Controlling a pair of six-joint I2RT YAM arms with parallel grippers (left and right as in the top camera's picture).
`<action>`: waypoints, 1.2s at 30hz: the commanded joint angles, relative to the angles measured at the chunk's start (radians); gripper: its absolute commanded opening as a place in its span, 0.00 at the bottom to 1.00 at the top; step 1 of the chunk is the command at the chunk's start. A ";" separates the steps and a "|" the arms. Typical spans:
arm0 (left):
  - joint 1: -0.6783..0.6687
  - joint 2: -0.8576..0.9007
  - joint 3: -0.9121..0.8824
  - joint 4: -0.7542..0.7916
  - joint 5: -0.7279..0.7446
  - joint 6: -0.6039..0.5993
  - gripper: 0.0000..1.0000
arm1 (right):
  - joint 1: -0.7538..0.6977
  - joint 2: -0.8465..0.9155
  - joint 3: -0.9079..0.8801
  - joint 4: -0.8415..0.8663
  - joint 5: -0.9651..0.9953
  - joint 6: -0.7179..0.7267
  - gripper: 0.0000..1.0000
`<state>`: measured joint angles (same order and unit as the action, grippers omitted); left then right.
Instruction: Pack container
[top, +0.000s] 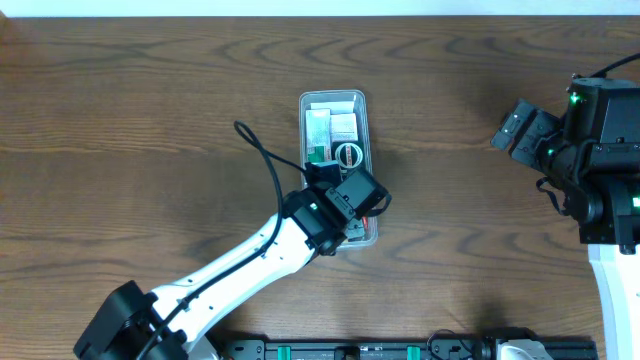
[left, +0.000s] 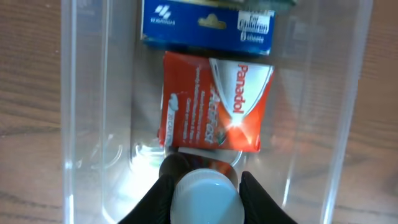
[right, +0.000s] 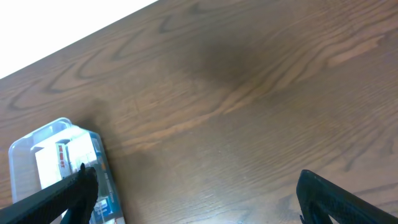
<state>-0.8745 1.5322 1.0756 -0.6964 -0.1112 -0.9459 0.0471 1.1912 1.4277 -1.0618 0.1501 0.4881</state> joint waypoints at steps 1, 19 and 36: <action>-0.002 0.002 0.015 0.004 -0.009 -0.018 0.41 | -0.011 0.000 0.003 -0.001 0.004 -0.003 0.99; 0.084 -0.452 0.054 -0.052 -0.385 0.284 0.98 | -0.011 0.000 0.003 -0.001 0.004 -0.003 0.99; 0.822 -0.418 0.053 0.190 0.061 0.769 0.98 | -0.011 0.000 0.003 -0.001 0.004 -0.003 0.99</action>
<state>-0.0917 1.1118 1.1168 -0.5148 -0.2287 -0.2630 0.0471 1.1912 1.4277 -1.0618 0.1501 0.4885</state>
